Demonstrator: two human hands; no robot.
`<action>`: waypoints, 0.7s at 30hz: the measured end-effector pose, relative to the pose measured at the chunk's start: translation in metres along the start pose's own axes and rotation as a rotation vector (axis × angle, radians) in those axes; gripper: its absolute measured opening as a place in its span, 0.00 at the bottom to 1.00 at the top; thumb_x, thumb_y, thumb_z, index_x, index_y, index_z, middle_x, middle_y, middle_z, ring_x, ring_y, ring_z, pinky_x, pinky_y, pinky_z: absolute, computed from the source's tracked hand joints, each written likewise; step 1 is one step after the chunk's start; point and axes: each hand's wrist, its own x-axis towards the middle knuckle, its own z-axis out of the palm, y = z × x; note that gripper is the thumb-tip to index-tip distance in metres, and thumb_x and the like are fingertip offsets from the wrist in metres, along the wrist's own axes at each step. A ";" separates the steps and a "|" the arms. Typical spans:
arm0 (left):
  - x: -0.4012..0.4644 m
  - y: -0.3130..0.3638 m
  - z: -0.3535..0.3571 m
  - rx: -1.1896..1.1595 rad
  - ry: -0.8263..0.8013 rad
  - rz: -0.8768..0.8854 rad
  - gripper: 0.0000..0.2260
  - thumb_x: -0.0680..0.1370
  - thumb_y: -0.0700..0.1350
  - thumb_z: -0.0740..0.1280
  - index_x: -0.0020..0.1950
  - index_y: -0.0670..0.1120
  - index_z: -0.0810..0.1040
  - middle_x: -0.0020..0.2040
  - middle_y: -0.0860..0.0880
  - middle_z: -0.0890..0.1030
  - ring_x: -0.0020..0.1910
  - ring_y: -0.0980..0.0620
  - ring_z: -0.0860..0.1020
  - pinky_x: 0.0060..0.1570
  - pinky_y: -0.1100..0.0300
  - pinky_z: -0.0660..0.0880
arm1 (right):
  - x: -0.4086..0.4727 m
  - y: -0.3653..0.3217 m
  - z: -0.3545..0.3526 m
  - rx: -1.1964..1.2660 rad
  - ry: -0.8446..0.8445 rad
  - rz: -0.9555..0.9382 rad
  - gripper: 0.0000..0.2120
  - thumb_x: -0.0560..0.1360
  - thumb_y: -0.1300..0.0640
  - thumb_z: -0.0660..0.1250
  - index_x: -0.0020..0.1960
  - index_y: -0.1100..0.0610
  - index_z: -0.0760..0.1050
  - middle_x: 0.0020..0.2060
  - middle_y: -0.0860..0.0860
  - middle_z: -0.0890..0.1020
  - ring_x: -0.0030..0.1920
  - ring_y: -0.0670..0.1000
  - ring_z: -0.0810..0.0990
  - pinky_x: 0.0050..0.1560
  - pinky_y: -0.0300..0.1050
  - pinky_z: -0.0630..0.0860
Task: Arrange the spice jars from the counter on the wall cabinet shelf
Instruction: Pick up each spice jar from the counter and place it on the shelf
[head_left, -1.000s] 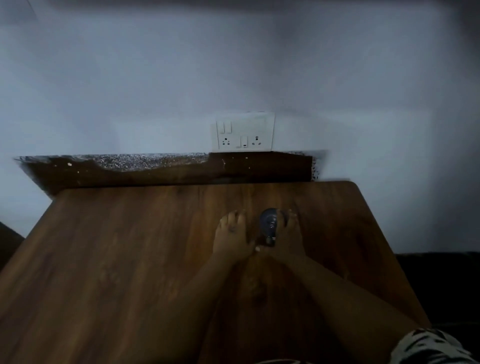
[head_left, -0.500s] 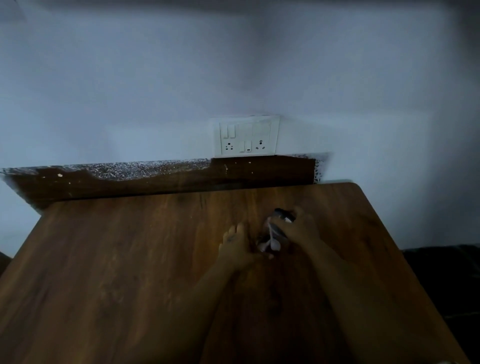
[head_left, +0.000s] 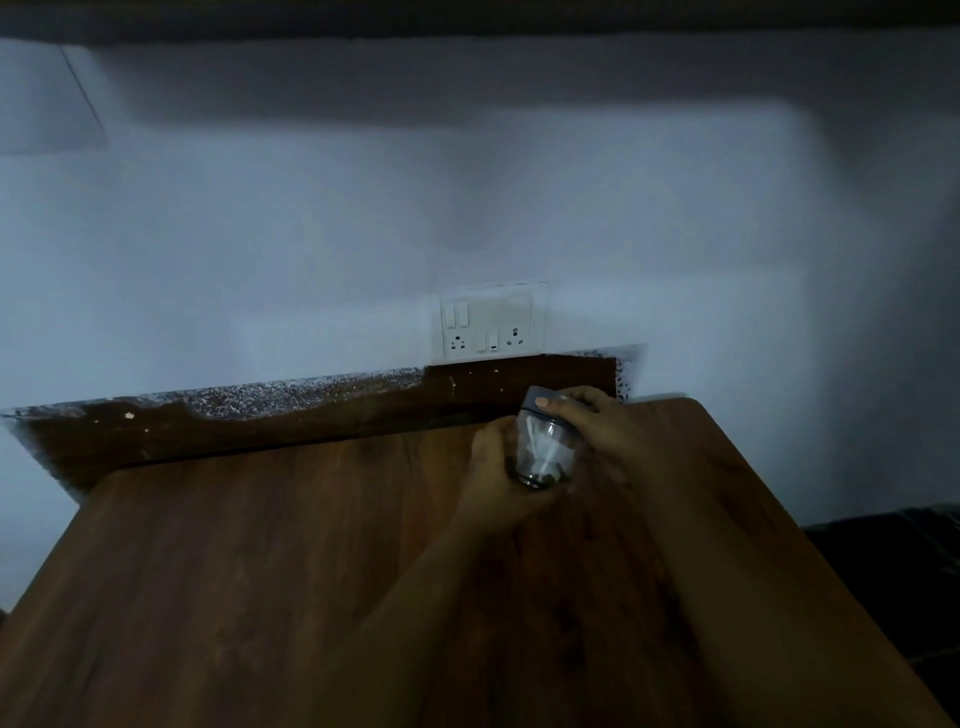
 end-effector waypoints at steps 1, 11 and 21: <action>-0.001 0.003 0.000 0.074 0.047 0.048 0.39 0.63 0.53 0.80 0.68 0.48 0.65 0.62 0.54 0.71 0.57 0.59 0.74 0.50 0.66 0.77 | -0.001 -0.003 0.004 -0.014 0.035 -0.016 0.31 0.58 0.42 0.80 0.57 0.53 0.78 0.52 0.54 0.82 0.51 0.55 0.83 0.54 0.55 0.81; 0.001 0.032 -0.032 -0.174 -0.072 -0.012 0.38 0.62 0.46 0.83 0.66 0.49 0.67 0.60 0.51 0.77 0.56 0.56 0.80 0.51 0.61 0.80 | -0.015 -0.037 0.020 0.000 -0.004 -0.079 0.26 0.63 0.49 0.80 0.56 0.58 0.78 0.49 0.56 0.85 0.47 0.55 0.86 0.48 0.50 0.82; -0.002 0.042 -0.039 -0.387 -0.150 -0.155 0.40 0.61 0.50 0.81 0.68 0.51 0.65 0.62 0.47 0.75 0.57 0.51 0.79 0.53 0.59 0.79 | -0.028 -0.063 0.024 -0.058 0.036 -0.089 0.28 0.62 0.46 0.80 0.56 0.56 0.77 0.49 0.54 0.84 0.47 0.53 0.84 0.48 0.50 0.82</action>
